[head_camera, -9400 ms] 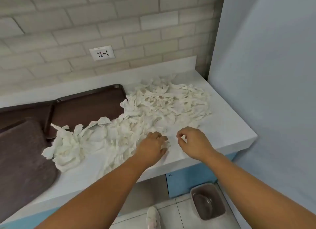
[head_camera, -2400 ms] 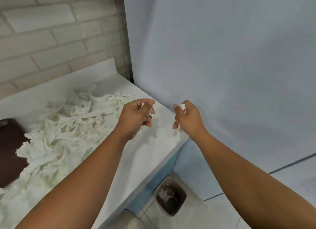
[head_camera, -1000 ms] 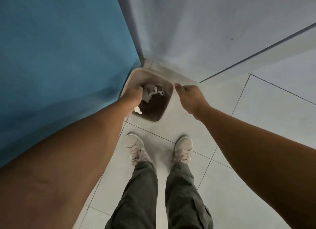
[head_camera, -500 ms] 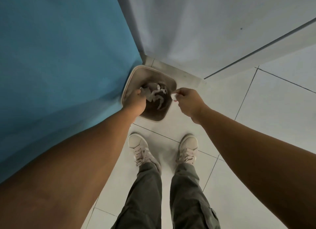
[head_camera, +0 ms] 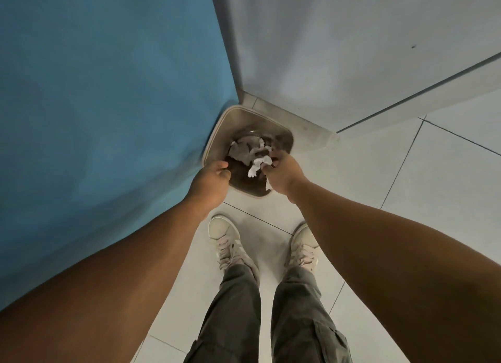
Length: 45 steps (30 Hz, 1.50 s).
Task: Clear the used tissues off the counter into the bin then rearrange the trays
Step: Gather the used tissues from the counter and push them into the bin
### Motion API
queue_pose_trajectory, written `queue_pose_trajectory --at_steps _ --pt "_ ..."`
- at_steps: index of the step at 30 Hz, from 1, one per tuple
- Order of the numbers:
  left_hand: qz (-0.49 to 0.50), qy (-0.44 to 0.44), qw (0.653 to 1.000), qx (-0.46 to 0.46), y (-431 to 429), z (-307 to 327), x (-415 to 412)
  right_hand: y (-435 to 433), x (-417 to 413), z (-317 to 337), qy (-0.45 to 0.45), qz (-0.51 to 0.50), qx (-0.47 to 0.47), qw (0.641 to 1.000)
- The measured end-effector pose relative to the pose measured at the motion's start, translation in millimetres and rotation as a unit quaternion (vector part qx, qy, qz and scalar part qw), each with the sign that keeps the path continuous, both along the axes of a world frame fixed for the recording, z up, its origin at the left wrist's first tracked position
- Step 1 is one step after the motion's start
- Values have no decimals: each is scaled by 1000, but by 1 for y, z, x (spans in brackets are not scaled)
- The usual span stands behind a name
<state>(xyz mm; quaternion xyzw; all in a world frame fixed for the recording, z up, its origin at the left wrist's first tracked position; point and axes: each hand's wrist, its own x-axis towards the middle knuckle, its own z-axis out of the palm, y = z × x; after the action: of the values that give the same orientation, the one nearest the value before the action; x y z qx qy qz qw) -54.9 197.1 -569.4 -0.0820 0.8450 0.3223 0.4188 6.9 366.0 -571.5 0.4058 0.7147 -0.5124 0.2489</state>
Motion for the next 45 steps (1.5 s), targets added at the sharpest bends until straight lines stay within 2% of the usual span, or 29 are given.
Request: queue_pose_trajectory --at_steps 5,10,15,22,28,33,38,45 --pt "-26 12 1000 -4 -6 19 10 2 19 15 -6 -36 -33 999" --pt "-57 36 998 -7 11 75 13 16 33 77 1 57 44 997" --pt "-107 121 987 -5 41 169 10 35 26 176 75 131 112 982" --pt "-201 269 942 -21 67 328 7 58 12 329 184 215 215 935" --pt "-153 398 905 0 66 450 16 64 1 438 265 259 266 890" --pt "-78 463 883 31 49 528 20 55 -15 516 363 274 255 853" --pt "-26 510 859 14 20 578 18 30 -39 574 446 306 229 809" --pt "30 545 837 -35 -54 607 24 -29 -62 608 483 375 212 762"
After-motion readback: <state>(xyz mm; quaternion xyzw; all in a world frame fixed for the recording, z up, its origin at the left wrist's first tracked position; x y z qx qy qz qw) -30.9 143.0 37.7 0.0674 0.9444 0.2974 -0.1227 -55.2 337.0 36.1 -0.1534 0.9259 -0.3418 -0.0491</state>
